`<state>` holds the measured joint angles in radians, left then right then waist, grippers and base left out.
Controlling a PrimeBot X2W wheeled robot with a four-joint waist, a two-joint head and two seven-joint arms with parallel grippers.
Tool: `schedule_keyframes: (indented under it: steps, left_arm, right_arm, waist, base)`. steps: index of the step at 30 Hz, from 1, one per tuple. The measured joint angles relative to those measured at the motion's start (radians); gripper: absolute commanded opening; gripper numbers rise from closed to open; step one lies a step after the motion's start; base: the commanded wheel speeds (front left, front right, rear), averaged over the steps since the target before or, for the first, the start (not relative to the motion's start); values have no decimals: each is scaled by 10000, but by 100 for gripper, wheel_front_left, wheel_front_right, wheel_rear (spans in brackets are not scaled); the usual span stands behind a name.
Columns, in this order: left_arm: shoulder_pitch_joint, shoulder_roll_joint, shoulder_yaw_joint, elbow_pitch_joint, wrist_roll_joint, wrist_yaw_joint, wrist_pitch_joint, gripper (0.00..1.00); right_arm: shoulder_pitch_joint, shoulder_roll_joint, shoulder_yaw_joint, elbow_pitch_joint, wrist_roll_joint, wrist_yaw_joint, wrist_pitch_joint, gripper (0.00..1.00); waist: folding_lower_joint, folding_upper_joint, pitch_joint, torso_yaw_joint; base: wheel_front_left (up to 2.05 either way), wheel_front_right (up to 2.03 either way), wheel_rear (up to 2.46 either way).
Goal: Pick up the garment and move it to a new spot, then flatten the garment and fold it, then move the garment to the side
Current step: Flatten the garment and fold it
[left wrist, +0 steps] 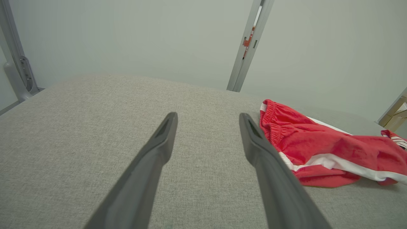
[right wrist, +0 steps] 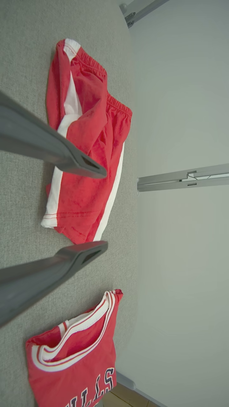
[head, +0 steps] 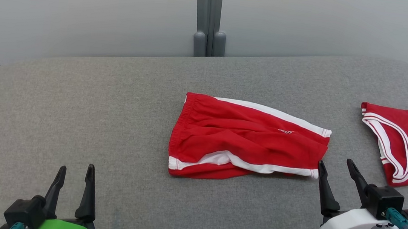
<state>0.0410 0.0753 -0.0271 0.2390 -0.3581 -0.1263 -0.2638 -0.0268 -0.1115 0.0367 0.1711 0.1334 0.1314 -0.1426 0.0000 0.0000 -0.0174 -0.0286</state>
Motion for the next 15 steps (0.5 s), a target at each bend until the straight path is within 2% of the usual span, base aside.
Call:
schedule_keyframes:
  steps: [11, 15]
  left_arm:
    - [-14, 27, -121, -71, 21, 2, 0, 100]
    - [-72, 19, -433, -132, 61, 2, 4, 100]
  right_arm:
    - [-74, 71, -54, -10, -36, 0, 63, 100]
    - [-78, 35, -19, 69, -42, 0, 558, 100]
  waist:
    - [0, 0, 164, -58]
    - [0, 0, 241, -86]
  base:
    - [0, 0, 0]
    - [0, 0, 0]
